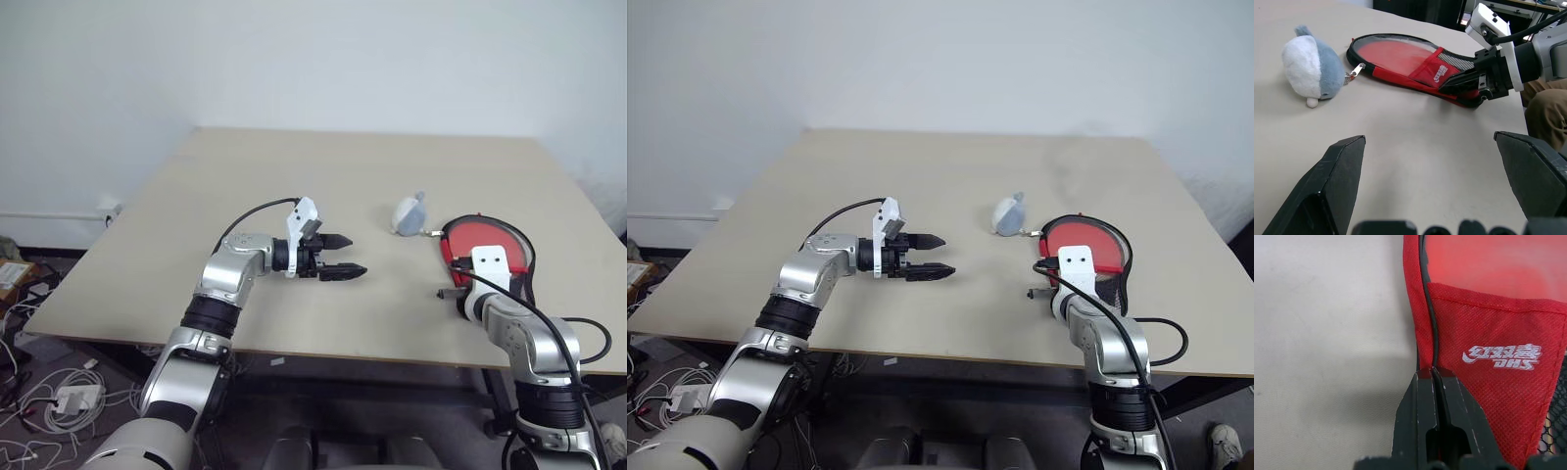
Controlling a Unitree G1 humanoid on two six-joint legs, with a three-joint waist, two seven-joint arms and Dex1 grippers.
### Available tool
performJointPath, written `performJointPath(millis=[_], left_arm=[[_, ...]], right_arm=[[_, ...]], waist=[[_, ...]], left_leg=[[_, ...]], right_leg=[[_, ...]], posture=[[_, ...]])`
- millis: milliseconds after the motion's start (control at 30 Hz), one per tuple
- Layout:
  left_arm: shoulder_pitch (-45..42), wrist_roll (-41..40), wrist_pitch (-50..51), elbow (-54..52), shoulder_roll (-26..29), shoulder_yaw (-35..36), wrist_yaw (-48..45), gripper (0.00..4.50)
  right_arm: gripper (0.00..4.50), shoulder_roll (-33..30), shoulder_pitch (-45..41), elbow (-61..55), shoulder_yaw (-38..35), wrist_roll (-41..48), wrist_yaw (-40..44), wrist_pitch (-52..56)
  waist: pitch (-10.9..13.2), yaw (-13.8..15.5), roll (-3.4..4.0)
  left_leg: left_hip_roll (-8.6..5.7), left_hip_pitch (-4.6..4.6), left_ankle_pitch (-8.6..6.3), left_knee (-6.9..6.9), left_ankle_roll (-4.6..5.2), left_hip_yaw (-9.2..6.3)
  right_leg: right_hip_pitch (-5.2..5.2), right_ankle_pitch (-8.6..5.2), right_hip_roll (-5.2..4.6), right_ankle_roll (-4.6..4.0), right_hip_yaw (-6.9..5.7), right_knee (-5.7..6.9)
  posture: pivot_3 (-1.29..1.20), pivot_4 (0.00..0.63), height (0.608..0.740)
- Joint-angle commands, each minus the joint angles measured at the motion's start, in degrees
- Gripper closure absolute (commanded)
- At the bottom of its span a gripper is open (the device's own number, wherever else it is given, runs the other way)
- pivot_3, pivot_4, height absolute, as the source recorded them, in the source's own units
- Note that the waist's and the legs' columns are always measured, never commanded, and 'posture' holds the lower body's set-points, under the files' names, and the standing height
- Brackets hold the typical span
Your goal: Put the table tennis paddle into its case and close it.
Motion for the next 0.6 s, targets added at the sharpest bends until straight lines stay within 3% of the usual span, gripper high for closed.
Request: performJointPath(millis=[33, 233, 333, 600], left_arm=[[-0.88, -0.27, -0.92, -2.37, 0.6, 0.04, 0.25, 0.0], [-0.8, -0.06, -1.16, -2.26, 0.81, -0.1, 0.46, 0.0], [-0.85, 0.16, -1.47, -1.9, 0.73, -0.34, 0.56, 0.0], [-0.64, 0.36, -1.5, -2.46, 0.72, -1.14, 0.74, 0.0]], right_arm=[[4.46, -0.15, -0.67, 1.48, -0.24, -1.11, 0.0, 0.18], [4.46, 0.35, -2.89, -0.78, -3.56, 0.99, 1.82, 0.38], [3.92, 0.47, -2.77, -1.03, -3.92, 0.61, 1.78, 1.62], [1.15, 1.18, -2.41, 1.04, -3.84, -1.49, -0.28, 2.44]], waist=[[0.0, 0.0, 0.0], [0.01, 0.0, 0.0], [0.01, 0.0, 0.01], [0.01, 0.12, 0.0]], left_leg=[[0.0, 0.0, 0.0, 0.0, 0.0, 0.0], [0.0, 0.0, 0.0, 0.0, 0.0, 0.01], [0.0, -0.01, 0.0, -0.01, 0.0, 0.01], [0.0, -0.01, 0.0, 0.0, 0.0, 0.01]], right_leg=[[0.0, 0.0, 0.0, 0.0, 0.0, 0.0], [-0.02, 0.0, 0.0, 0.0, 0.01, 0.01], [-0.03, 0.0, 0.0, 0.0, 0.01, 0.01], [0.0, 0.0, 0.0, 0.0, 0.01, 0.0]], posture=[[0.0, 0.0, 0.74], [0.0, 0.0, 0.74], [0.0, 0.0, 0.74], [0.0, 0.0, 0.74]])
